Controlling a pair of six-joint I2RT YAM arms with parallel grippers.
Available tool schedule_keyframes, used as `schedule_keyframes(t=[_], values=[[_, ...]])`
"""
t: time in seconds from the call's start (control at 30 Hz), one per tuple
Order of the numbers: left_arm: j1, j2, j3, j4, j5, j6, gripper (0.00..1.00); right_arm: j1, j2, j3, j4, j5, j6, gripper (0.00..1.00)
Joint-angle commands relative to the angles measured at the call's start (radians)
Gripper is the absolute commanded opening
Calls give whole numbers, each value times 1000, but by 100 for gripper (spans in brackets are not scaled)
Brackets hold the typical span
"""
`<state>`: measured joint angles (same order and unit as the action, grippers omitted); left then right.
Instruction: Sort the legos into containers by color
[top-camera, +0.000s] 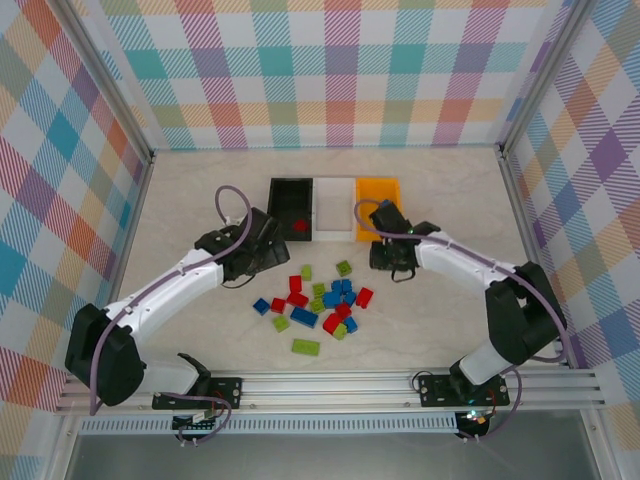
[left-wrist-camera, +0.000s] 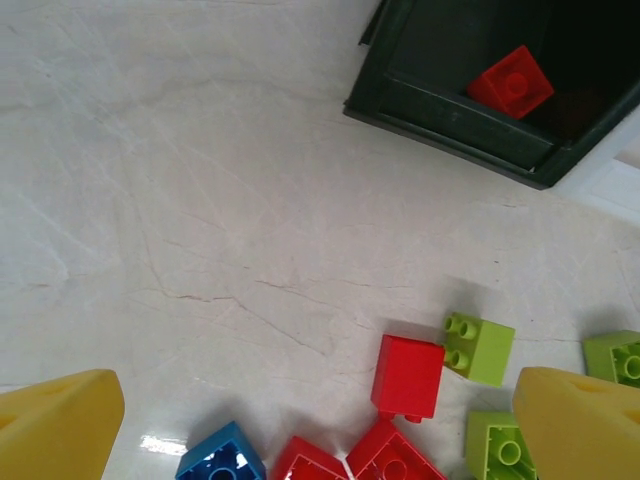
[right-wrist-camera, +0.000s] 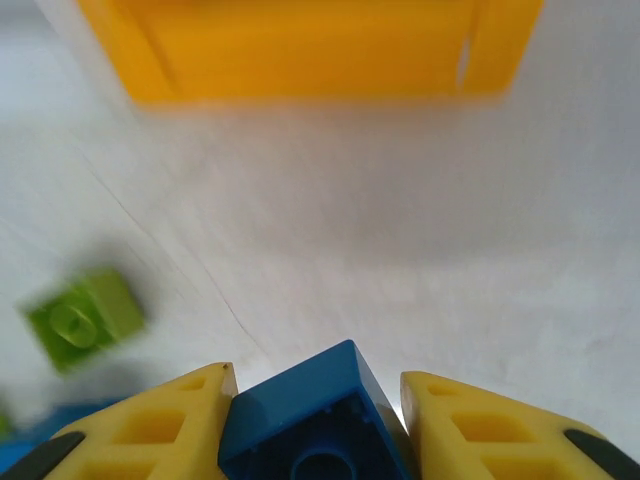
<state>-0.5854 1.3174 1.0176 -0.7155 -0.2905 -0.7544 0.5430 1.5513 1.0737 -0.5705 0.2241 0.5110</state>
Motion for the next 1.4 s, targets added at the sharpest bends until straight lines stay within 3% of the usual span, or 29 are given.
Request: schedule_keyframes(t=[0.0,0.23,0.4,0.57,0.77,0.93,1.13,1.37], values=[[13,-43,-32,-63,-38,-42,100,-48,45,139,4,20,-42,38],[18,-82,-65,-107,-54,-64,100,-146,322,439,-23,17,-70,40],[31,-117,-94,-125,-53,-81,100,-156,473,601,-68,3,-86,44],[59,-134,-117,-125,-25,-83,100,-159,494,665,-79,-18,-80,69],[67,-115,-134,-113,32,-75,100,-138,325,560,-21,-58,-86,72],[67,-72,-187,-42,117,-64,99,-85,197,357,50,-70,-81,71],[64,18,-253,88,231,-87,85,-75,128,190,114,-96,-34,71],[40,63,-283,85,232,-128,77,-75,107,141,133,-75,-29,70]])
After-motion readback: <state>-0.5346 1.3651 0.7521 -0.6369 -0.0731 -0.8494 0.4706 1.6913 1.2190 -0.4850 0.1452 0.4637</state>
